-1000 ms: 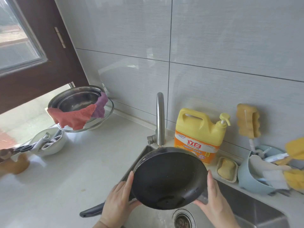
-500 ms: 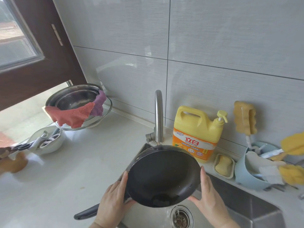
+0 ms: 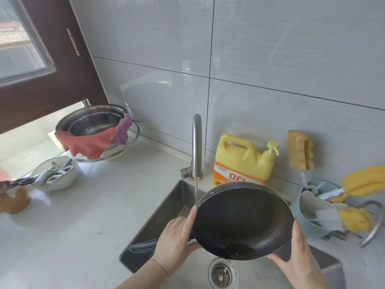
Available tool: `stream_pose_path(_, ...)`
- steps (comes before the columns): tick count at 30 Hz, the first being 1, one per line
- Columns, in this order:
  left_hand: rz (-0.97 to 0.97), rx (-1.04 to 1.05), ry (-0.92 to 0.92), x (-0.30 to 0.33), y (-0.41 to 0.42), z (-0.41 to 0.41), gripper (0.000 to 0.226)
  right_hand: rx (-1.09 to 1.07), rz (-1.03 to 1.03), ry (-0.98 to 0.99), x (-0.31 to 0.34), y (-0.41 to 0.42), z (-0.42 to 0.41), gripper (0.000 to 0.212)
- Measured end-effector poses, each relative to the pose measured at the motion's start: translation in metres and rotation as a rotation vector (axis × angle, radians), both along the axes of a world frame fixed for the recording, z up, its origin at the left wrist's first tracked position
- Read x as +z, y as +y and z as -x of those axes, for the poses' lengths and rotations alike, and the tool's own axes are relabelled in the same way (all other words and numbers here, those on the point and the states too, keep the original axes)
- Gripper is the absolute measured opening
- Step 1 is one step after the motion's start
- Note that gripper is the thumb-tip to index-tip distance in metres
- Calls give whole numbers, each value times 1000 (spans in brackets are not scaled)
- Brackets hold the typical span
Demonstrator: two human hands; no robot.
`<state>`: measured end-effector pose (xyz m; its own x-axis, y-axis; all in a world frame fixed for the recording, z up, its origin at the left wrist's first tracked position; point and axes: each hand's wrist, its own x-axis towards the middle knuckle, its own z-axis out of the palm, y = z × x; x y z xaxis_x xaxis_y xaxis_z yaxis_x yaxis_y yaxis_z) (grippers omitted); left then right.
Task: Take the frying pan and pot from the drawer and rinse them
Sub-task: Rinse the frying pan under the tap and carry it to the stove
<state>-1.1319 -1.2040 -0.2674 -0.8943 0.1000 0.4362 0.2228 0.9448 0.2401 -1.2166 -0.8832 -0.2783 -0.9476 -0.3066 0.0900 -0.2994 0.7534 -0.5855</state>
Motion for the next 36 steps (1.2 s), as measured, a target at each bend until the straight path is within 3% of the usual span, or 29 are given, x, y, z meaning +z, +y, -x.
stream_pose_path(2,19,-3,-40,3,2,2,129,-34,7,18,-3,3,0,165)
stream_pose_path(8,-54,52,-183,8,5,1,139,18,23,68,-2,-1,9,153)
stream_pose_path(12,-269,96,-458,5,-4,-1,127,150,6,-147,6,-6,15,147)
stream_pose_path(15,-399,107,-724,5,-22,2,131,216,-13,-343,11,-17,18,144)
stream_pose_path(20,-606,-34,-1024,20,-59,4,128,279,-43,-609,12,-32,11,145)
stream_pose_path(22,-631,-79,-1107,30,-71,6,120,301,-14,-679,13,-39,4,136)
stream_pose_path(24,-656,-82,-1194,37,-83,8,117,311,61,-725,10,-48,-3,113)
stream_pose_path(27,-588,-85,-1273,55,-93,14,114,314,205,-785,2,-58,-18,100)
stream_pose_path(31,-263,-32,-1193,86,-92,23,118,232,387,-791,-19,-72,-40,115)
stream_pose_path(36,43,63,-945,100,-78,21,124,64,495,-689,-37,-83,-54,139)
